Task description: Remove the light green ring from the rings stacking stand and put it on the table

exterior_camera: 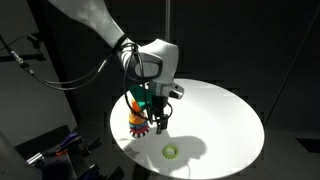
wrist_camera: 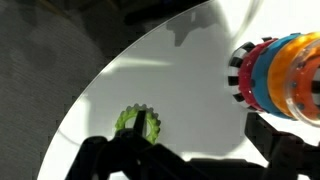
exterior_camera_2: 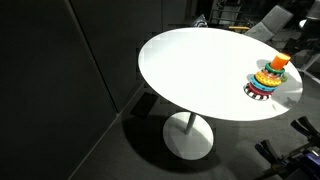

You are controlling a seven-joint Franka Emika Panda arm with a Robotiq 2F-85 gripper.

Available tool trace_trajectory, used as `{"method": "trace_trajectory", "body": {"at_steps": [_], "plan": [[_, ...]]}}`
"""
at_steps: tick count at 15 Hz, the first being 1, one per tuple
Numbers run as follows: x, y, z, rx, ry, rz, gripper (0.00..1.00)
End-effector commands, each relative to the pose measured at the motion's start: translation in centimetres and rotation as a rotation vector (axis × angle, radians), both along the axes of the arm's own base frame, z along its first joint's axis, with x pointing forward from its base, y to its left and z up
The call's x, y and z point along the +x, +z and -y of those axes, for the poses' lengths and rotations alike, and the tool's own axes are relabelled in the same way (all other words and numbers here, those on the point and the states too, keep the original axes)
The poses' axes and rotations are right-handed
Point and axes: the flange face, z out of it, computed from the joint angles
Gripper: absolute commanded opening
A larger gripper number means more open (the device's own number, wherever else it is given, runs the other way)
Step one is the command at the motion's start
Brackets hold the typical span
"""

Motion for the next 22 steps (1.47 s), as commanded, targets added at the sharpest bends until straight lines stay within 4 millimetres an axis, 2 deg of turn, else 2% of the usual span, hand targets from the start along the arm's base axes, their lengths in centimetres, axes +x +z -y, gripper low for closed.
{"method": "trace_trajectory", "body": {"at_steps": [1,8,13,18,21,22], "plan": [[-0.7,3.6,-1.3,0.004,0.041,-0.022,1.0],[-0.7,10.1,-5.0,0.005,0.111,0.005,1.0],[-0.8,13.7,-7.5,-0.005,0.169,0.085,1.0],[-1.0,16.0,-9.4,-0.019,0.207,0.152,1.0],[-1.1,16.4,-9.8,-0.016,0.209,0.164,1.0],[-0.4,15.9,-9.5,-0.008,0.202,0.143,1.0]]}}
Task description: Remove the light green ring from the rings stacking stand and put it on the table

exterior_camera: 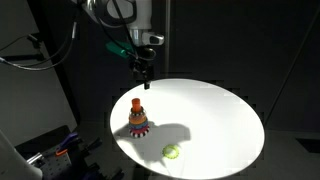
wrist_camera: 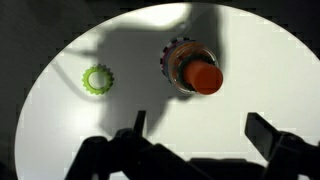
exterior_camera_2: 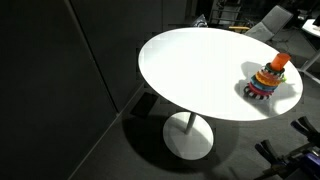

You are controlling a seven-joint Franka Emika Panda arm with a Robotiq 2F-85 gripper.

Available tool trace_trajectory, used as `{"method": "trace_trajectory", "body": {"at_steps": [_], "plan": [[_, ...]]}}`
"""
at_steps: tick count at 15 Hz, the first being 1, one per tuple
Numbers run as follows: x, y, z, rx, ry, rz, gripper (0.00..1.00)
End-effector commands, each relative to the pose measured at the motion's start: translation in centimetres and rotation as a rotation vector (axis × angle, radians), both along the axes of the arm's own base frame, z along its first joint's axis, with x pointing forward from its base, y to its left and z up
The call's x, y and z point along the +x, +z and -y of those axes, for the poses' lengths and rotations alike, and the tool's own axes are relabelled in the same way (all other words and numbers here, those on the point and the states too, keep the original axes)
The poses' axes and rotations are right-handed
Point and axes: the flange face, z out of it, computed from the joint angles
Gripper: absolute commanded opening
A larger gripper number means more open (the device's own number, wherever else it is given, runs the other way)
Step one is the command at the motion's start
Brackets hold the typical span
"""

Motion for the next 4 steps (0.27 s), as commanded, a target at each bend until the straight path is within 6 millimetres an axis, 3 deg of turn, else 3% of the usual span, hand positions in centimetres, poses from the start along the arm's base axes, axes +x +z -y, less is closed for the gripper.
{"method": "trace_trajectory", "body": {"at_steps": [1,4], "plan": [[-0.07,0.1,-0.05,0.0,0.001,0.001,1.0],[-0.21,0.03,-0.09,0.0,0.001,0.001,1.0]]}}
